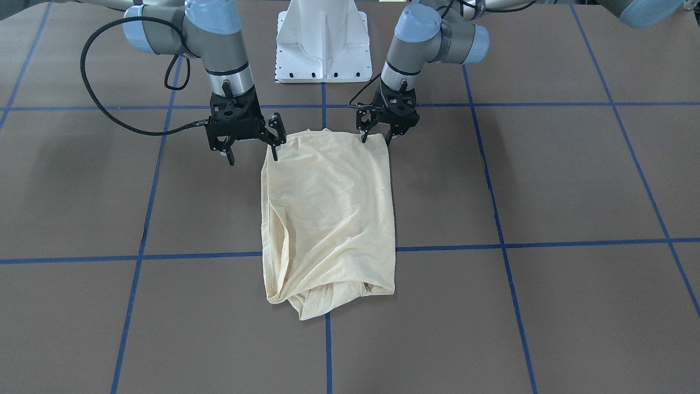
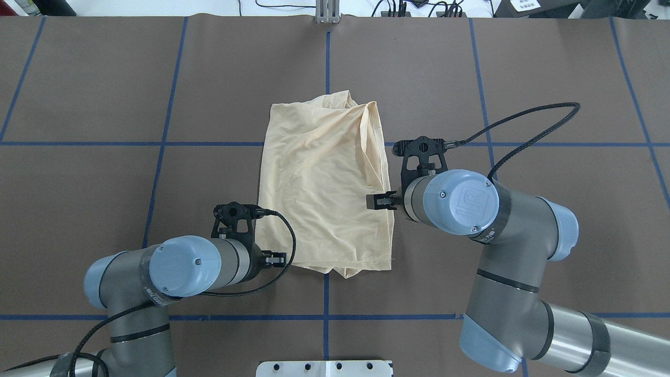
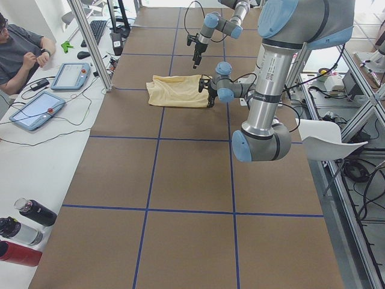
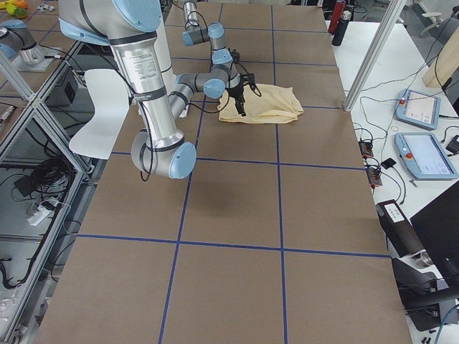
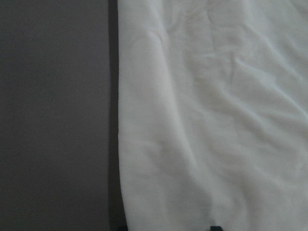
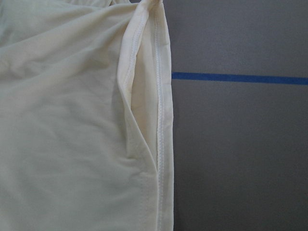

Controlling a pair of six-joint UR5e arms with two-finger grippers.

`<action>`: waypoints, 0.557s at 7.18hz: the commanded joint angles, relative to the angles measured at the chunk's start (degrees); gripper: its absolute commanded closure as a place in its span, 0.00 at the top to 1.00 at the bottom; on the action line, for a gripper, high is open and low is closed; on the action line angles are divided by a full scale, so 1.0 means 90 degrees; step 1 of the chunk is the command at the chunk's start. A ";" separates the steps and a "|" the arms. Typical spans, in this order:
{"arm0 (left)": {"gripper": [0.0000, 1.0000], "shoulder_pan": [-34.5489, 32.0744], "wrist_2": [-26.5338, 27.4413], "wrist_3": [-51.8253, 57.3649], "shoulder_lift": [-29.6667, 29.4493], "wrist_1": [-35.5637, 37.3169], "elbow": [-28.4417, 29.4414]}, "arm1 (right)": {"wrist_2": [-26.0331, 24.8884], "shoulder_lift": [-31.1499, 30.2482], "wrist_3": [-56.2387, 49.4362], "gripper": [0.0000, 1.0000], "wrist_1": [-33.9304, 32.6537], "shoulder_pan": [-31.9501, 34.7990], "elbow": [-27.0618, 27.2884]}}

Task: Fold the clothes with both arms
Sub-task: 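Position the left gripper at the bundle's other side edge while the right holds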

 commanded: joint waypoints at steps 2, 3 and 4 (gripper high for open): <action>0.00 0.0005 0.0001 -0.0159 0.0038 0.0003 -0.0003 | -0.0010 0.0062 0.0115 1.00 0.0000 -0.0083 0.0000; 0.00 0.0005 0.0001 -0.0150 0.0048 0.0003 -0.0023 | -0.0049 0.0091 0.0395 1.00 0.0000 -0.0219 0.0000; 0.00 -0.0005 0.0001 -0.0149 0.0048 0.0003 -0.0033 | -0.0426 0.0101 0.1046 1.00 0.0135 -0.0472 0.0000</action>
